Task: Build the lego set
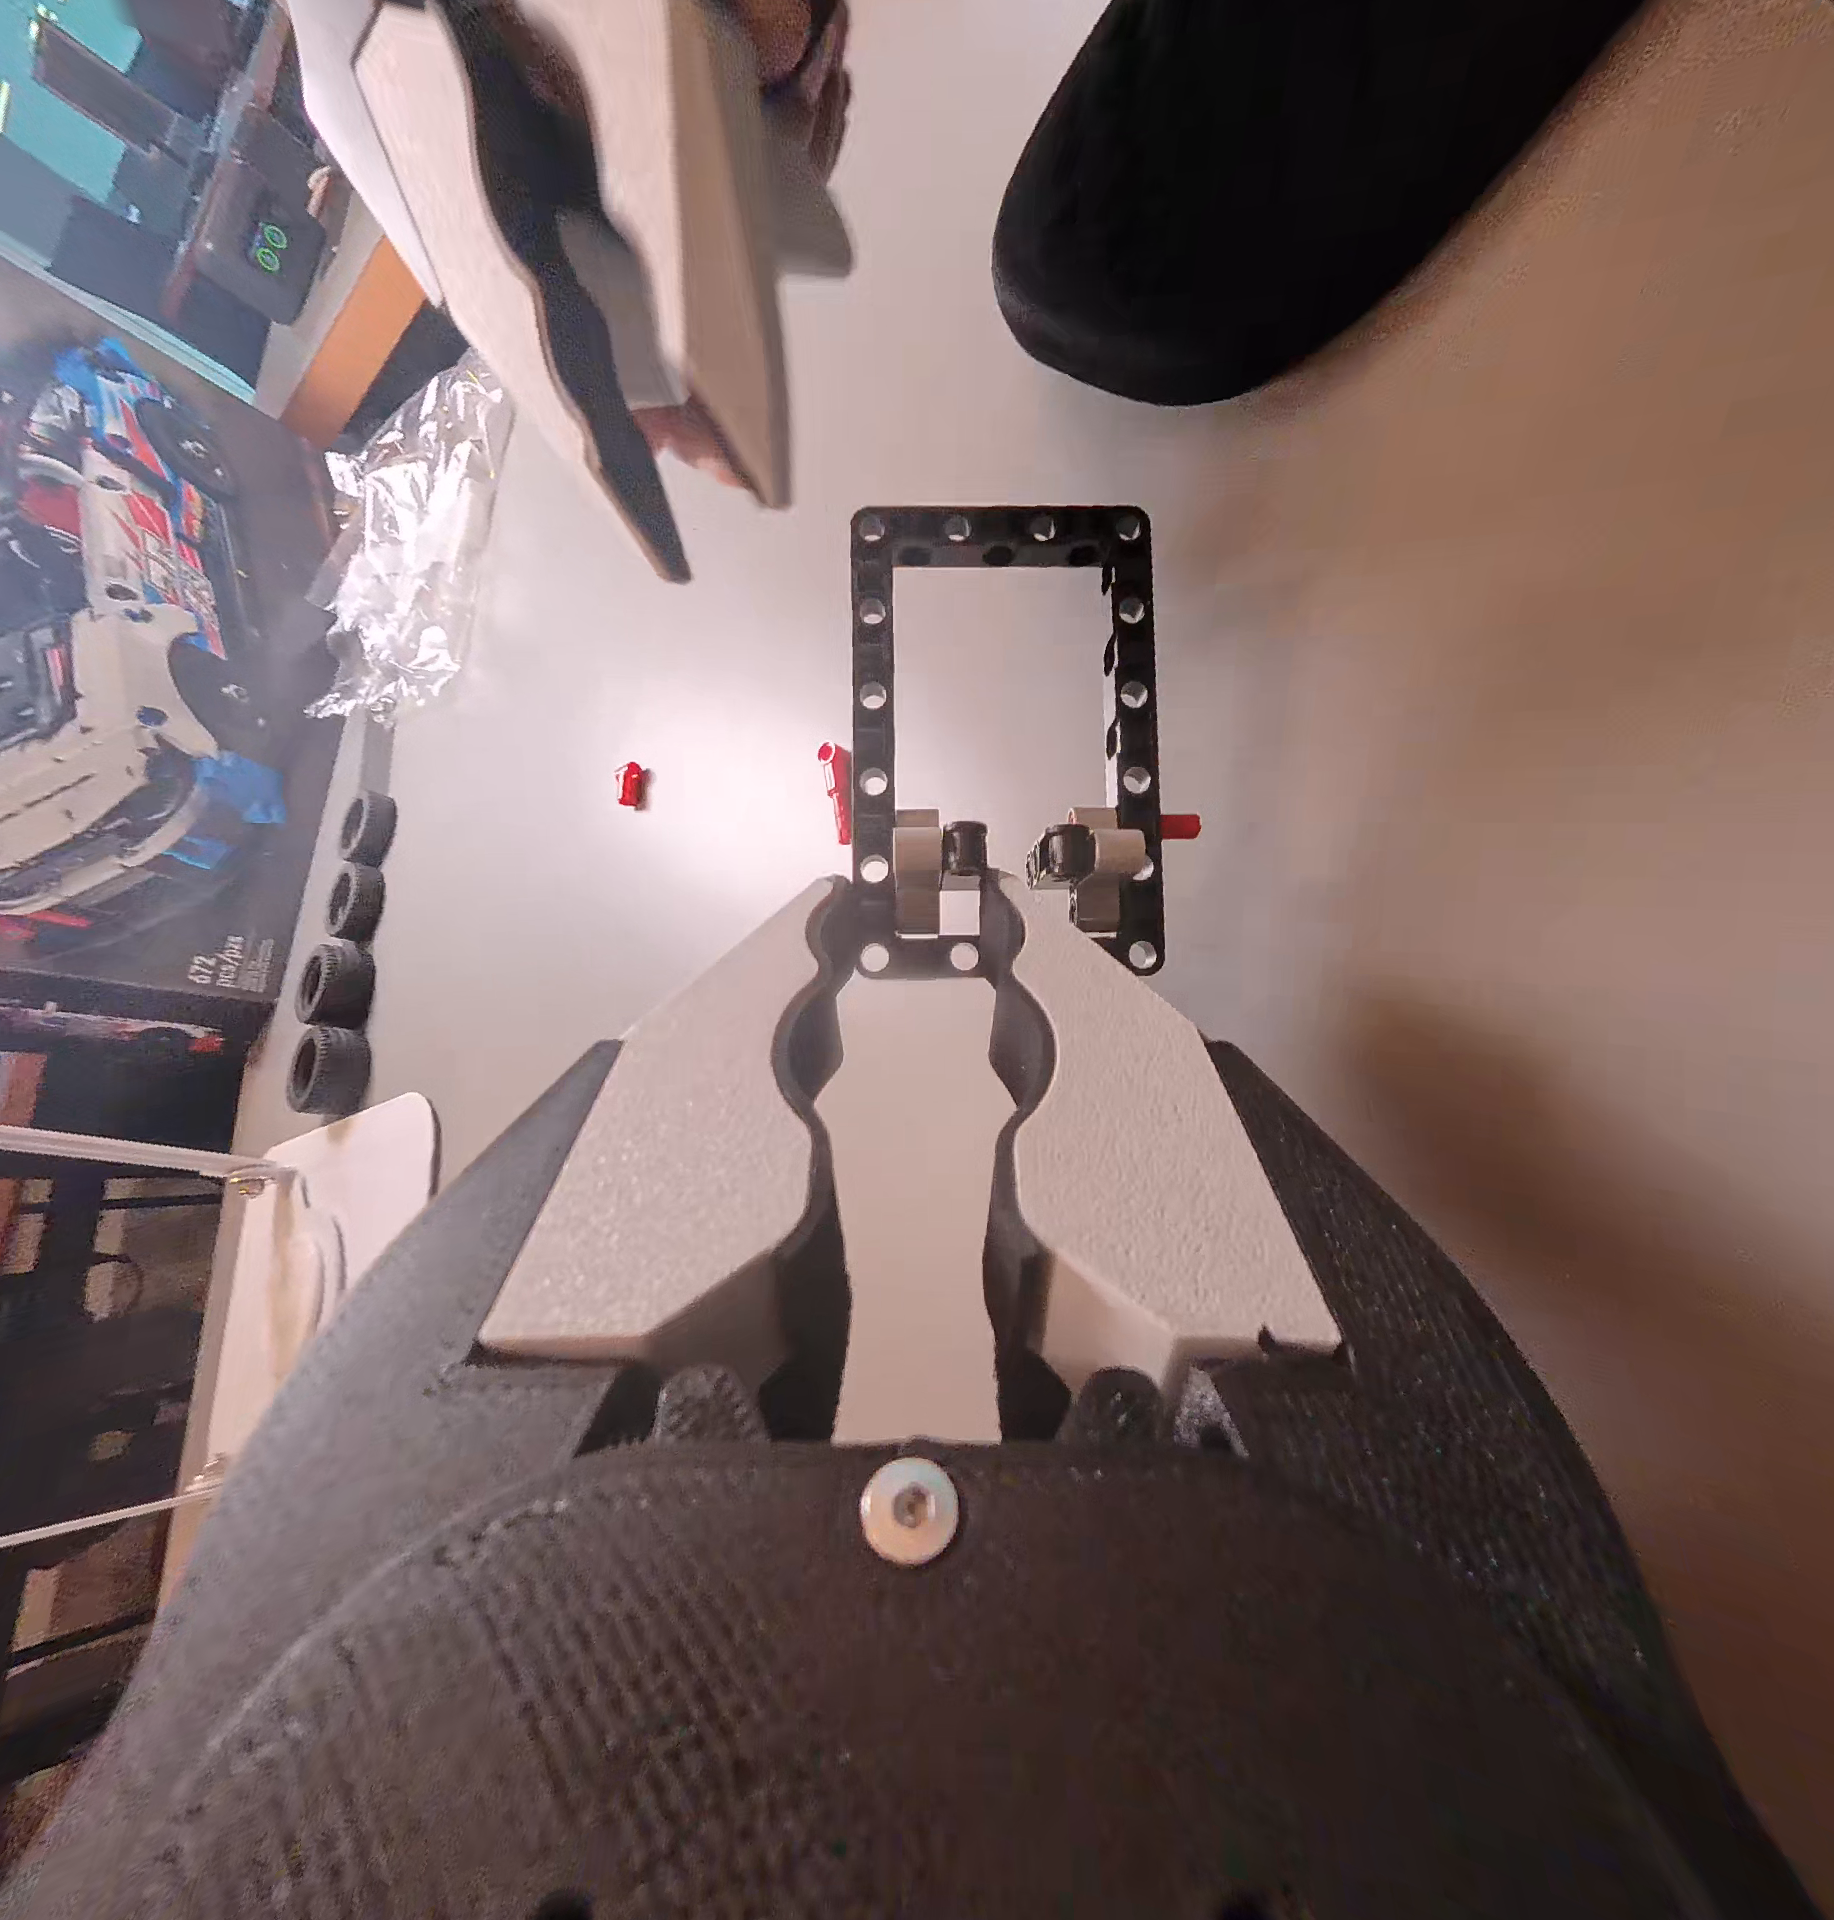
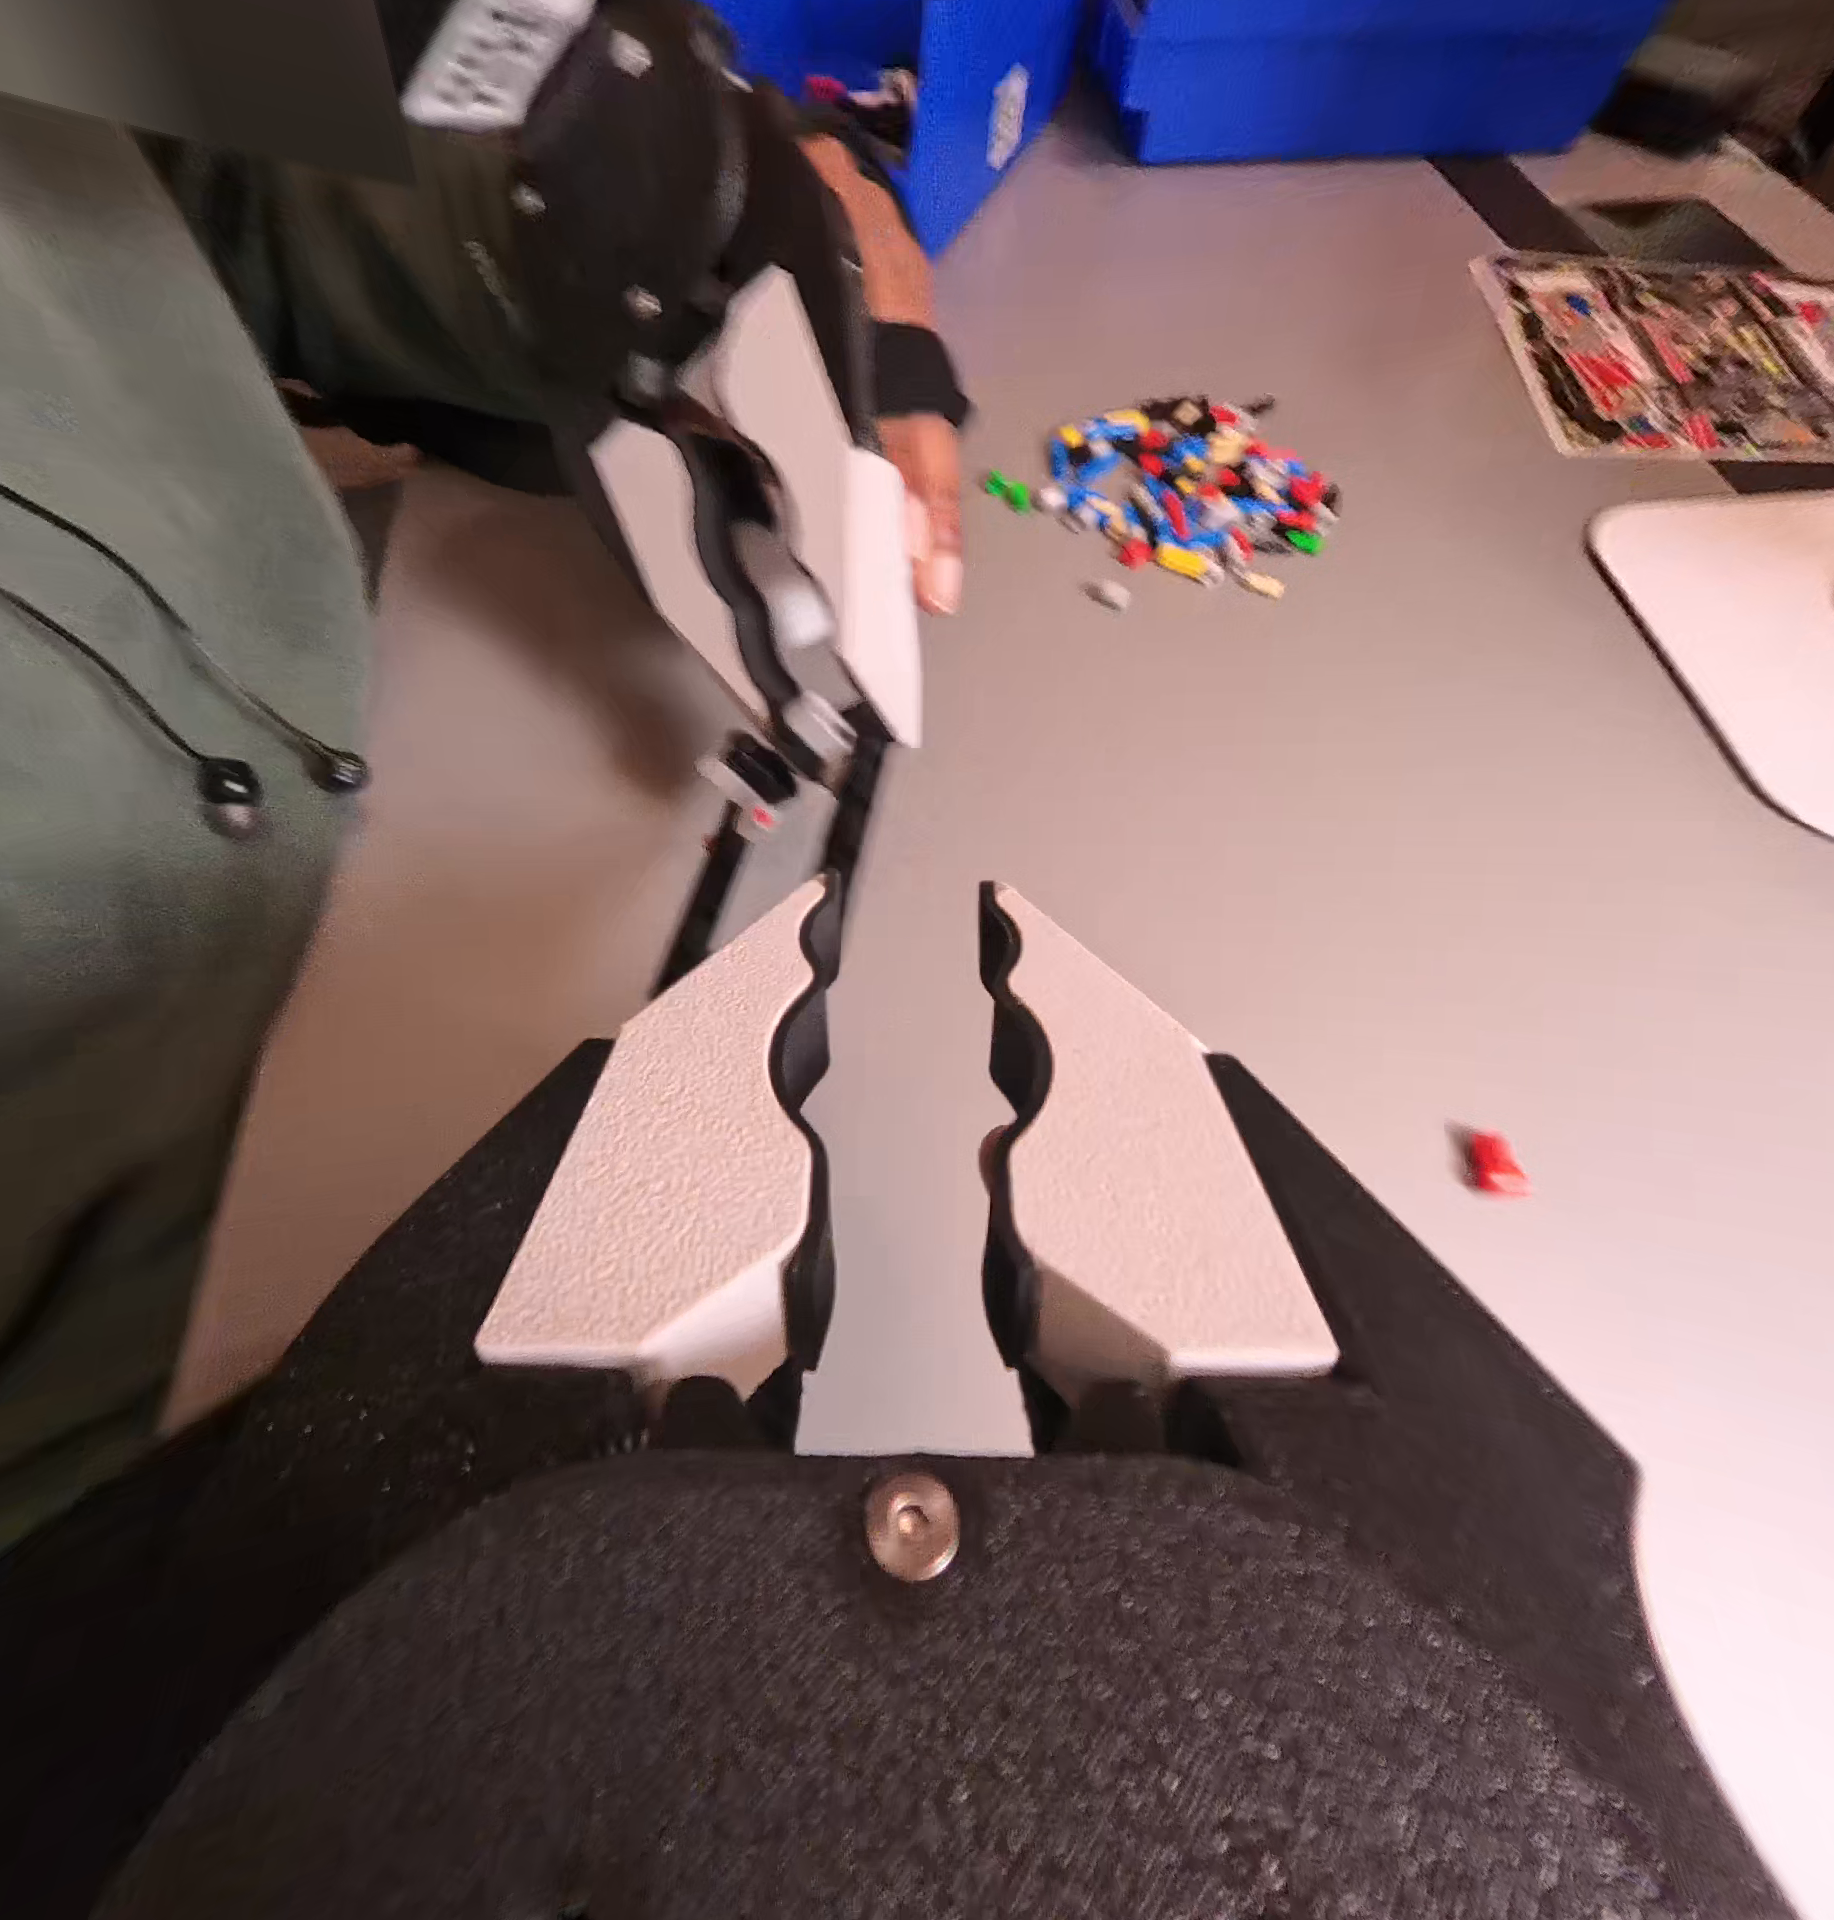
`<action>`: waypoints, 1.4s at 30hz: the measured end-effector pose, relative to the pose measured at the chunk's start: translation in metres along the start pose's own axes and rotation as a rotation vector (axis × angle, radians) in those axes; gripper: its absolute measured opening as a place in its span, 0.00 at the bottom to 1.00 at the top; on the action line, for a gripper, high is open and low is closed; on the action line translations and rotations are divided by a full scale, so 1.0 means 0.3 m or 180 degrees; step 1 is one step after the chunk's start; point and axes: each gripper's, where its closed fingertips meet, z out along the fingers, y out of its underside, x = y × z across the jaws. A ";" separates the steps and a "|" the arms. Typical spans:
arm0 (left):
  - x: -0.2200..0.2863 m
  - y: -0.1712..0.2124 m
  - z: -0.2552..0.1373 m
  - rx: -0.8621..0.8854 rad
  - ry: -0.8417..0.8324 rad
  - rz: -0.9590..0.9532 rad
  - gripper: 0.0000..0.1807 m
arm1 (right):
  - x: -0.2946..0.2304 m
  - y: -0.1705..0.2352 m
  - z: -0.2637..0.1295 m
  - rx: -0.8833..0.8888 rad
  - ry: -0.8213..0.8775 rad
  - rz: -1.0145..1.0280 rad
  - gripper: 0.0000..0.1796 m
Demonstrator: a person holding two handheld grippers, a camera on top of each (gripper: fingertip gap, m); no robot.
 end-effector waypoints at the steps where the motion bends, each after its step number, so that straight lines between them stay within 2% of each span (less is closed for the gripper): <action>1: -0.002 0.002 0.001 -0.0009 -0.0022 0.0041 0.13 | 0.049 0.035 -0.011 -0.0120 0.0104 0.0019 0.12; 4: 0.002 0.006 0.005 0.0017 -0.0030 0.0146 0.13 | 0.137 0.162 0.009 -0.0669 0.0168 -0.0044 0.13; 11: 0.015 0.002 -0.003 0.0264 0.0061 0.0177 0.13 | 0.157 0.231 0.101 -0.1108 -0.0209 -0.0254 0.12; 14: 0.026 0.009 -0.002 0.0330 0.0183 0.0119 0.13 | 0.154 0.235 0.125 -0.1155 -0.0227 -0.0427 0.03; 20: 0.058 0.011 0.008 0.0416 0.0375 0.0110 0.13 | 0.073 0.231 0.110 -0.1339 -0.0673 -0.1124 0.03; 24: 0.064 0.000 0.009 0.0401 0.0341 0.0245 0.13 | 0.019 0.164 0.099 -0.1262 -0.0900 -0.1455 0.03; 28: 0.076 -0.009 0.013 0.0361 0.0317 0.0392 0.13 | -0.013 0.081 0.095 -0.1113 -0.1025 -0.1535 0.03; 37: 0.095 -0.022 0.015 0.0344 0.0342 0.0545 0.13 | -0.053 0.062 0.119 -0.1215 -0.1126 -0.1814 0.03; 42: 0.112 -0.040 0.015 0.0334 0.0402 0.0595 0.13 | -0.075 0.043 0.112 -0.1452 -0.1210 -0.2097 0.03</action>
